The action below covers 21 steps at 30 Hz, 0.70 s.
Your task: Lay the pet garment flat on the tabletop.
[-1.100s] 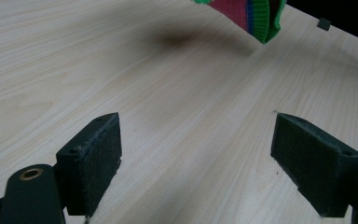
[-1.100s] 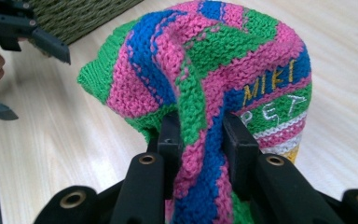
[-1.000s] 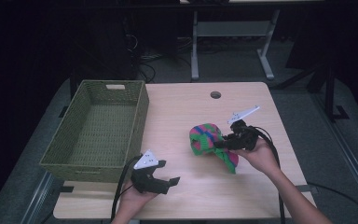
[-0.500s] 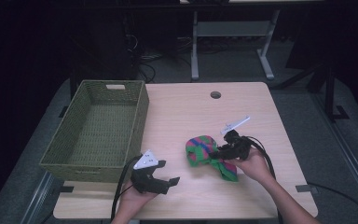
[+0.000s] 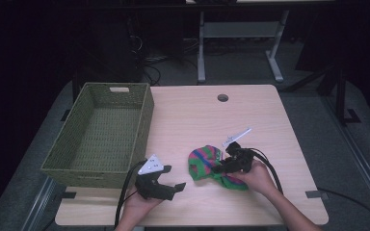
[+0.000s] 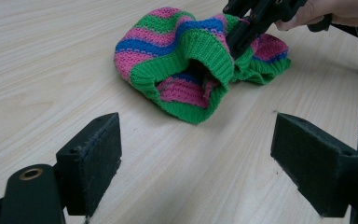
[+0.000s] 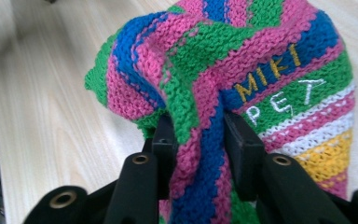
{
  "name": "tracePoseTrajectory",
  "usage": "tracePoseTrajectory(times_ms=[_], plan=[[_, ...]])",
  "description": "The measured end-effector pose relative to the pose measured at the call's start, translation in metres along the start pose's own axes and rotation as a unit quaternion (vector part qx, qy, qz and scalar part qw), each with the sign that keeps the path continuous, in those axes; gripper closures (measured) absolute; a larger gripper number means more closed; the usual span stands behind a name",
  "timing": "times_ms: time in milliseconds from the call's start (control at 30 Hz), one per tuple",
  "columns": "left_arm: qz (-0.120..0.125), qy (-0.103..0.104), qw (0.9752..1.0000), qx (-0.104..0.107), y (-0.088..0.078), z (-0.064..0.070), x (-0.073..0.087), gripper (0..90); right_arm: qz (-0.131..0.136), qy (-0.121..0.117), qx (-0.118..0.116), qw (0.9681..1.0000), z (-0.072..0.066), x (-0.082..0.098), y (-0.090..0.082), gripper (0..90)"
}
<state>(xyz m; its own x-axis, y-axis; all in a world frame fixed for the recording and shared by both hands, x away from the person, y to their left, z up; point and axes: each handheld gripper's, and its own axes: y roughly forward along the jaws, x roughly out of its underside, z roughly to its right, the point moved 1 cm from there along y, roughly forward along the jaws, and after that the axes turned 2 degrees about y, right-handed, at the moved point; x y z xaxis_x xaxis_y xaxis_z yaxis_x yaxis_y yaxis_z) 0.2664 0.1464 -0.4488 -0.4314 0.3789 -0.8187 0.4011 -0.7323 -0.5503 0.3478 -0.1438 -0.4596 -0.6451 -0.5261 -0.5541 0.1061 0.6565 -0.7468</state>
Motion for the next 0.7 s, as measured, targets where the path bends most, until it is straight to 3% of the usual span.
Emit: tracePoseTrajectory(times_ms=[433, 700], plan=[[0.0, 0.0, 1.0, 0.0, -0.001, -0.001, 0.0, 15.9, -0.007, -0.019, -0.013, 0.9997, -0.009, -0.001, 0.0, 40.2], [-0.001, 0.001, 1.0, 0.0, 0.0, -0.001, 0.0, 15.9, 0.006, -0.051, -0.003, 0.9987, -0.019, -0.005, -0.013, 35.6]])
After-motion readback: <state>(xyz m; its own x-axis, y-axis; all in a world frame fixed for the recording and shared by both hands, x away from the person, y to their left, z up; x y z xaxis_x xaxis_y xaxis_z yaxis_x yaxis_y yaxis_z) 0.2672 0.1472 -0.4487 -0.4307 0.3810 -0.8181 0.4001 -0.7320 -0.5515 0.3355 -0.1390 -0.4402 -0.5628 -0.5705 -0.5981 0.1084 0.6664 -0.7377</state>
